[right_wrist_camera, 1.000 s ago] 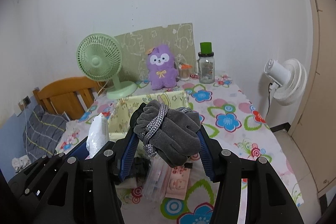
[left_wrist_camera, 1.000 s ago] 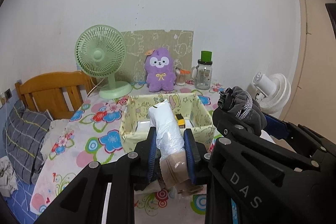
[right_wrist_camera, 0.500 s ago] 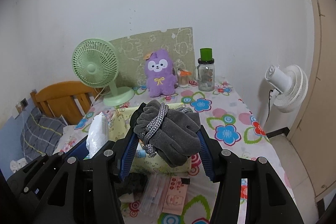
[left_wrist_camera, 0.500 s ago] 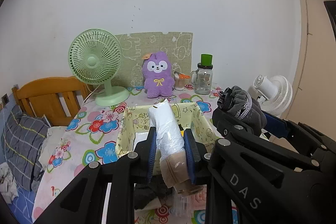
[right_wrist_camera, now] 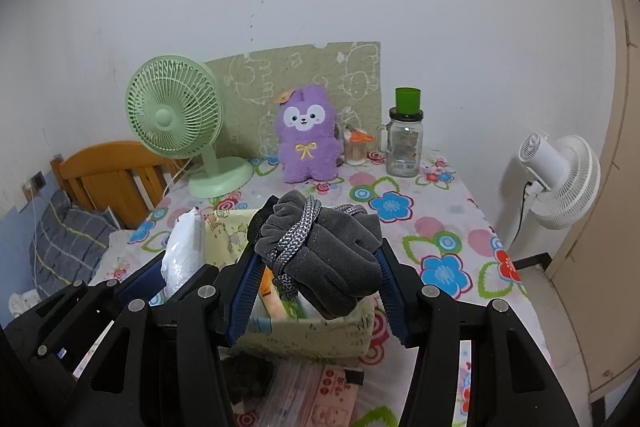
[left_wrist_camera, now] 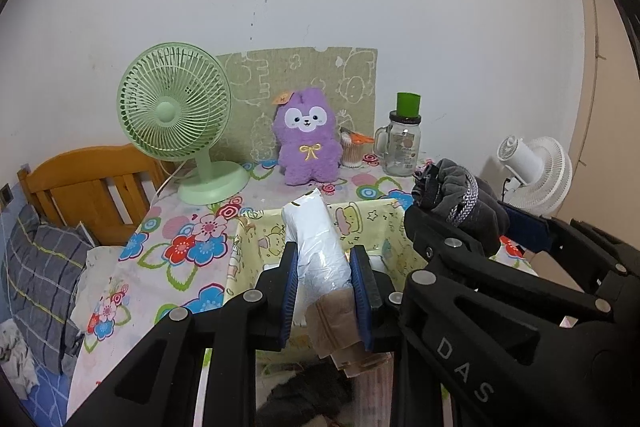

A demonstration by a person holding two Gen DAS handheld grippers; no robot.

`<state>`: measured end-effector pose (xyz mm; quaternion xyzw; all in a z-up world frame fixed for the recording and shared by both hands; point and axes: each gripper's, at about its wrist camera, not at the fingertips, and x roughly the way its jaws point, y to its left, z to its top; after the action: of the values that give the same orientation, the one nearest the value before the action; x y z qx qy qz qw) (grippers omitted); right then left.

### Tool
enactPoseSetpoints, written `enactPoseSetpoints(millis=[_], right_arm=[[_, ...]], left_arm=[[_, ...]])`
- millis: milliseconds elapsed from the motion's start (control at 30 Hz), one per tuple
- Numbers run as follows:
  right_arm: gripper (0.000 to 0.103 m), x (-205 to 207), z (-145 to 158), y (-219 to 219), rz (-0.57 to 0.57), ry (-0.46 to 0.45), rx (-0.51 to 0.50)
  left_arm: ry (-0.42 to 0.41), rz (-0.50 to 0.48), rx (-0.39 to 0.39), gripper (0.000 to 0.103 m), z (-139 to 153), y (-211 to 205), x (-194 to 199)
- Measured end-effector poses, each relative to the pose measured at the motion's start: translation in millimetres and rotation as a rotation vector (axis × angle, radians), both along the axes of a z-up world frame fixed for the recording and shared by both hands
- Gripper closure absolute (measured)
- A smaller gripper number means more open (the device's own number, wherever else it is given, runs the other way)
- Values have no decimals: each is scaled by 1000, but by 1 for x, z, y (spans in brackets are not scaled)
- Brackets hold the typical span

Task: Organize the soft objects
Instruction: 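Carry the rolled sock and grey gloves over the fabric box with both tools, then open the left tool to drop the sock while the right releases the gloves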

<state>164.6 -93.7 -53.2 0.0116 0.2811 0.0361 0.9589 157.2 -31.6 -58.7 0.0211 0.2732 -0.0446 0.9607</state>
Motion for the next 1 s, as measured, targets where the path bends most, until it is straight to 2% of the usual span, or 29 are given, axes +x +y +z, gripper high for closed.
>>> enactPoseSetpoints(millis=[600,833,1000], right_arm=[[45,67,-29,12,51,53,1],[45,84,-43,18,78,75,-5],[45,91,-52,19,87,86,15]], left_arm=[[88,3,-5,78,-30,14,64],[129,21,-8,74,-43,20,79],[154,19,0,62,-52,22,87]])
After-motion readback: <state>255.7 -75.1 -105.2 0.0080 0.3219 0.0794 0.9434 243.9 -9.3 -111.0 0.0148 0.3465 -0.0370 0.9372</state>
